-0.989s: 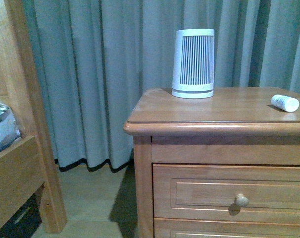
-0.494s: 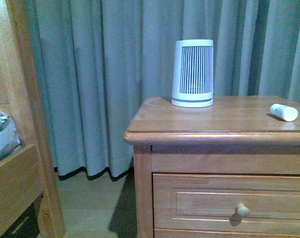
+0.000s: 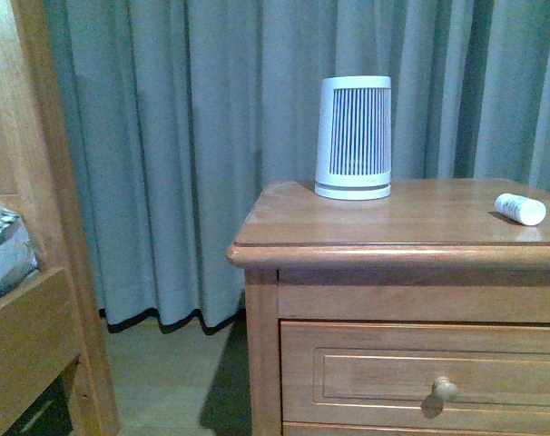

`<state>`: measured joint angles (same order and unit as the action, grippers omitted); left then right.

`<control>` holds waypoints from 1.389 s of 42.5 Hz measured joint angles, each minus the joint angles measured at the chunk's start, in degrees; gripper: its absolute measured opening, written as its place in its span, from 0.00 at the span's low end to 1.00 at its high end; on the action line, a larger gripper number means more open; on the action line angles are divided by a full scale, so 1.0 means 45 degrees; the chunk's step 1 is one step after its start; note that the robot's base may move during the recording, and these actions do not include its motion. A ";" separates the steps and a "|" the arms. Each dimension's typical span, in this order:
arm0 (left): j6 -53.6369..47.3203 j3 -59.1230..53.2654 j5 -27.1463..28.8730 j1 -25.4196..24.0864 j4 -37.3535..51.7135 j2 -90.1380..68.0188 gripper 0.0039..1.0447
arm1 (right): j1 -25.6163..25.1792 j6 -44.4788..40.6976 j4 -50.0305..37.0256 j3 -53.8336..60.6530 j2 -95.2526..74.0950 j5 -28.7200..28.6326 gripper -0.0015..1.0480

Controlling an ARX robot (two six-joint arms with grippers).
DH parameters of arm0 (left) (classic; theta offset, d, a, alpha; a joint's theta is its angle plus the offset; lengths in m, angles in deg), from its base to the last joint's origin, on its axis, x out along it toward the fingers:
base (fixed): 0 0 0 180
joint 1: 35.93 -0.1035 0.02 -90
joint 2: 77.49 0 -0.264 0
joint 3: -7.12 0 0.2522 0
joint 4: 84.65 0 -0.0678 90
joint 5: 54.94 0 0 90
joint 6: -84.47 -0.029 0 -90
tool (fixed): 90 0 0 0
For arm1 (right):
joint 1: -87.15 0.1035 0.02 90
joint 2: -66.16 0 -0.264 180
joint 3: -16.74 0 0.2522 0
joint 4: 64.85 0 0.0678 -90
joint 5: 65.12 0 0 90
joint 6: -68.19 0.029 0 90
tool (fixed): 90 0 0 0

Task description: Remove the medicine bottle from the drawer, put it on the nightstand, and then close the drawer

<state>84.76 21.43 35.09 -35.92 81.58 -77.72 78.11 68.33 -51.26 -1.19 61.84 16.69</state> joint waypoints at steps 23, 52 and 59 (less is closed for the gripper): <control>-0.0005 0.0000 0.0000 0.0000 0.0000 0.0000 0.94 | 0.1962 0.0000 0.0063 0.0733 0.0865 0.1773 0.08; -0.0005 0.0000 0.0000 0.0000 0.0000 0.0000 0.94 | 0.1962 0.0000 0.0063 0.0733 0.0874 0.1778 0.93; -0.0005 0.0000 0.0000 0.0000 0.0000 0.0000 0.94 | 0.1962 0.0000 0.0063 0.0733 0.0874 0.1773 0.93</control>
<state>84.74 21.43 35.09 -35.92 81.58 -77.72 86.94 68.33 -50.97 2.11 65.77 24.67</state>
